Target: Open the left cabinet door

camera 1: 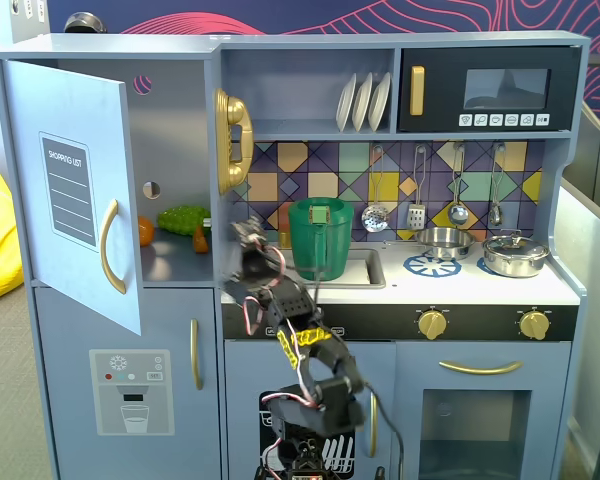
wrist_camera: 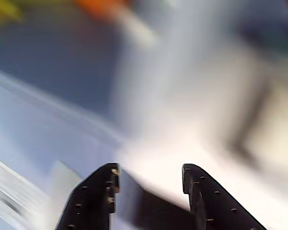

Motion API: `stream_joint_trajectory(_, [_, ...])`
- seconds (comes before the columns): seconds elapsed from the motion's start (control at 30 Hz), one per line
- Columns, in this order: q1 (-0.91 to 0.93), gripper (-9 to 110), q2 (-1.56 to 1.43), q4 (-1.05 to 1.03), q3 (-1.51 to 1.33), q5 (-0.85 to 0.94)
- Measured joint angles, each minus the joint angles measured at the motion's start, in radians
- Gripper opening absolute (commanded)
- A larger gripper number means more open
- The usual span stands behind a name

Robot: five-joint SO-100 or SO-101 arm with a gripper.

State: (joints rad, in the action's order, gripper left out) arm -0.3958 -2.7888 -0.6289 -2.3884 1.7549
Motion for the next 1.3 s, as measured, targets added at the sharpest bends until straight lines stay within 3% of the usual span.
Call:
stream_joint_trajectory(0.33, [0.359,0,-0.235,-0.42,-0.305,-0.066])
stream_joint_trajectory(0.63, [0.436,0,-0.357,-0.699,-0.506,-0.204])
stream_joint_trajectory(1.3, [0.399,1,-0.394,-0.75,-0.554,-0.255])
